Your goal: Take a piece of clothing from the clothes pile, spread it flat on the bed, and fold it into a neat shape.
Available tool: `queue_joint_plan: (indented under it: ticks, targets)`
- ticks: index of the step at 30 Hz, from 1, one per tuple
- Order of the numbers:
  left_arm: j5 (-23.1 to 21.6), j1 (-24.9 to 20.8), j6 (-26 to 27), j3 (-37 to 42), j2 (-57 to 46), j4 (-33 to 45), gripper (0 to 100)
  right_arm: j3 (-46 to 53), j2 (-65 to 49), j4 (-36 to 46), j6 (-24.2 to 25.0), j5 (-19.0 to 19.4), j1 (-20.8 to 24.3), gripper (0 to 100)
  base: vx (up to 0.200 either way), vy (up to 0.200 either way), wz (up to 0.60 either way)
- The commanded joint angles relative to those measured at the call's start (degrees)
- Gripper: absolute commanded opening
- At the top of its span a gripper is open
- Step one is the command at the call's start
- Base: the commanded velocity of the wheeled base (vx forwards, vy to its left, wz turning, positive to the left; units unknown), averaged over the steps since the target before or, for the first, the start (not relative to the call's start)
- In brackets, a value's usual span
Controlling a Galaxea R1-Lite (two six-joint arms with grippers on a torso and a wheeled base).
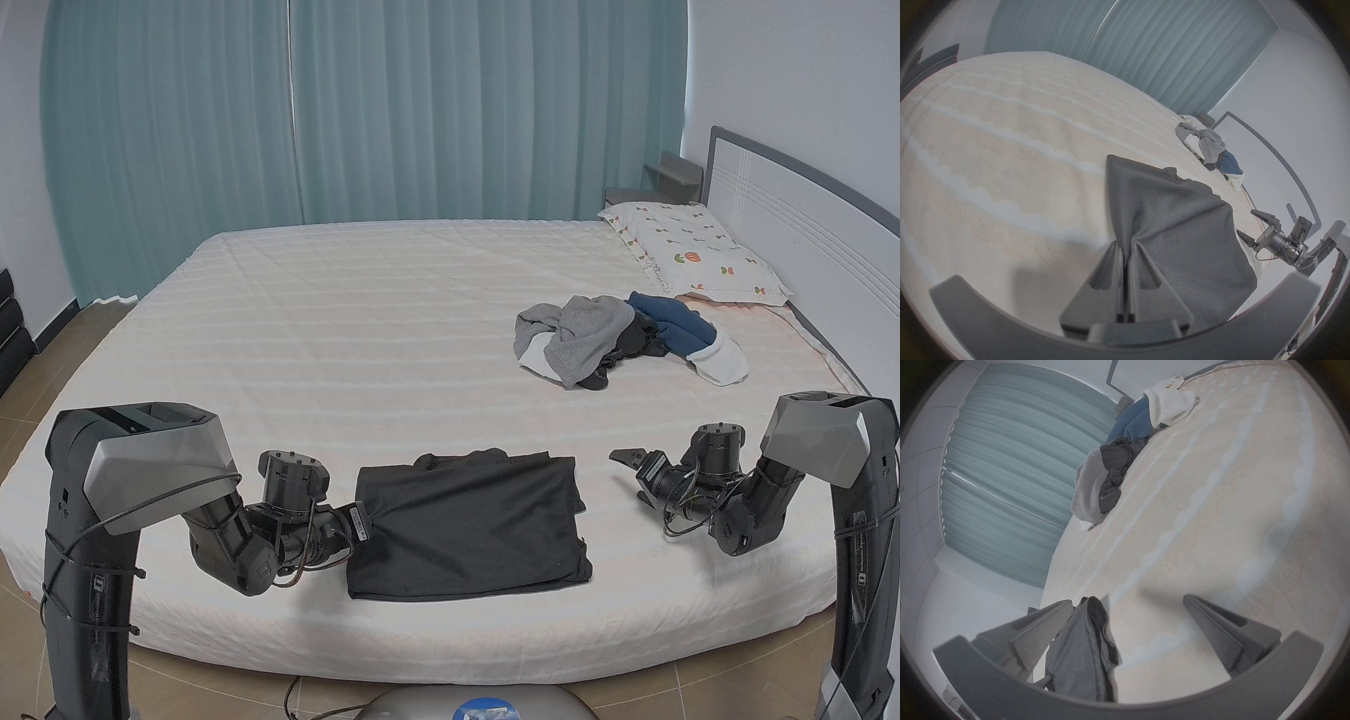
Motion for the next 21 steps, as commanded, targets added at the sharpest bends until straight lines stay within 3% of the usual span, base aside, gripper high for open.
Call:
queue_joint_plan:
  ticks: [1,12,21]
  targets:
    - [0.0,0.2,-0.1,0.2,-0.2,0.0,0,0.0,0.0,0.0,0.0,0.0,0.0,100,0.0,0.2,0.0]
    - [0.4,0.5,-0.1,0.3,-0.2,0.0,0,0.0,-0.7,-0.1,0.3,0.0,0.1,100,0.0,0.2,0.0]
    - [1.0,0.6,-0.2,0.4,-0.2,0.0,0,3.5,-1.1,-4.3,0.0,-0.1,3.0,100,0.0,0.2,0.0]
